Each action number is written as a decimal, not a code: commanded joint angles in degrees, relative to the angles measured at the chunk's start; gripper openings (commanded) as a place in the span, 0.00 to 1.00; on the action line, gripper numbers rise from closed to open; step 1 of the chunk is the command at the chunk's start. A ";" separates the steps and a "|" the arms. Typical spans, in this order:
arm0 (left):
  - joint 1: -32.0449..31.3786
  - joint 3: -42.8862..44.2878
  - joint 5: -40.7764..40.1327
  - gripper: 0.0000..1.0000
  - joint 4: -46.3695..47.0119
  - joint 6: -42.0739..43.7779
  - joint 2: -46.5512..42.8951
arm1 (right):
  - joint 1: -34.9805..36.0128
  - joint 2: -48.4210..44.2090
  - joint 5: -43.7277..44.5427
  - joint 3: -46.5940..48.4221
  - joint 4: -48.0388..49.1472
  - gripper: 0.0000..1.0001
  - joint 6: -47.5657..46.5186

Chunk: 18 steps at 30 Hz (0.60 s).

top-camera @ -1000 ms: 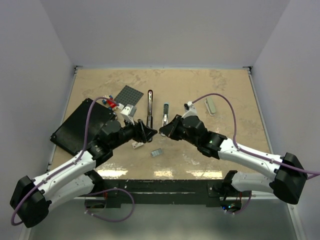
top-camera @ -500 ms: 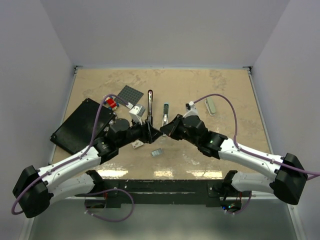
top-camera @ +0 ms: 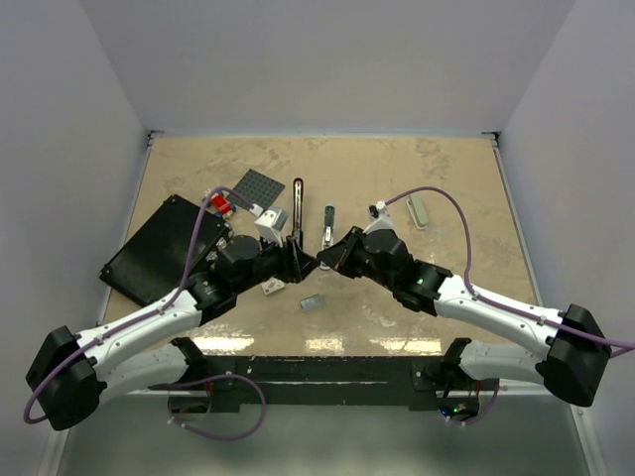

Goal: Load the staples into the stapler

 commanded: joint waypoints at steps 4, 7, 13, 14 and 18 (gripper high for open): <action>-0.25 3.04 0.46 0.44 3.35 -1.16 1.87 | 0.05 -1.14 1.82 0.21 1.95 0.08 1.84; -0.43 3.04 0.73 0.43 3.87 -1.78 2.05 | 0.05 -1.31 2.17 -0.05 2.12 0.08 2.28; -0.43 3.04 0.99 0.43 4.31 -3.18 2.75 | 0.05 -1.49 2.87 -0.75 3.00 0.08 3.16; -0.34 3.04 0.99 0.43 4.31 -3.45 2.84 | 0.05 -1.40 2.96 -0.93 3.18 0.08 3.51; -0.52 3.13 0.64 0.37 4.31 -3.80 3.28 | 0.05 -1.05 2.61 -0.84 3.70 0.08 3.69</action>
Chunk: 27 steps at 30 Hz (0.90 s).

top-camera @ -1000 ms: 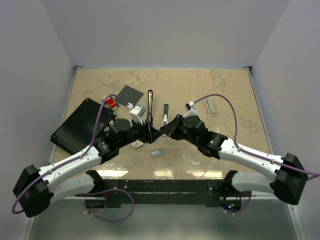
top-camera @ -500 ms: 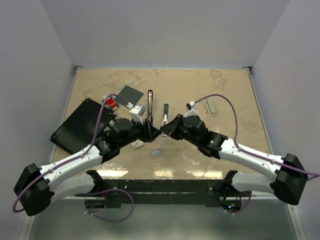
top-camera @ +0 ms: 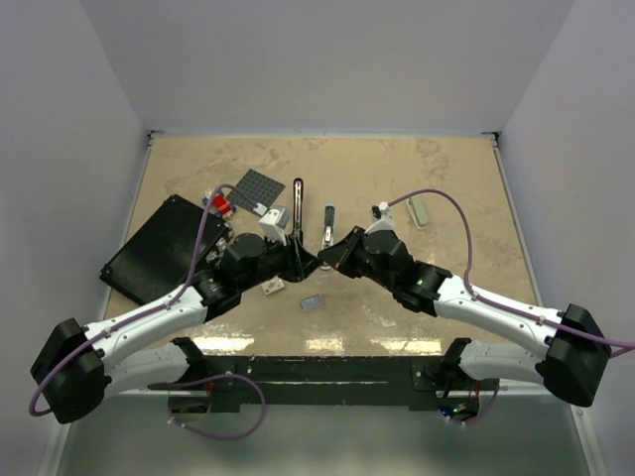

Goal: Load the staples into the stapler

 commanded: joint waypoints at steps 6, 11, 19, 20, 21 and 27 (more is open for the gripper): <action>-0.45 2.76 -1.44 0.23 2.37 -0.50 0.18 | 0.09 -0.52 0.60 -0.23 3.38 0.09 1.87; -0.45 3.46 -2.50 0.14 -0.18 0.47 0.35 | 0.18 -0.26 -0.10 -0.23 3.38 0.25 1.79; -0.36 5.22 -6.18 0.11 -7.55 2.93 0.44 | 0.09 -1.49 3.31 1.78 -0.22 0.63 -0.58; -0.45 5.74 -7.06 0.11 -8.61 3.19 0.44 | 0.01 -1.58 3.93 2.23 -1.01 0.66 -1.72; -0.37 6.18 -7.68 0.12 -9.75 3.80 0.70 | 0.00 -1.75 4.89 2.75 -3.54 0.68 -2.51; -0.45 12.68 -11.99 0.13 -24.95 4.42 4.21 | -2.80 -3.16 12.54 9.08 -17.76 0.78 -10.86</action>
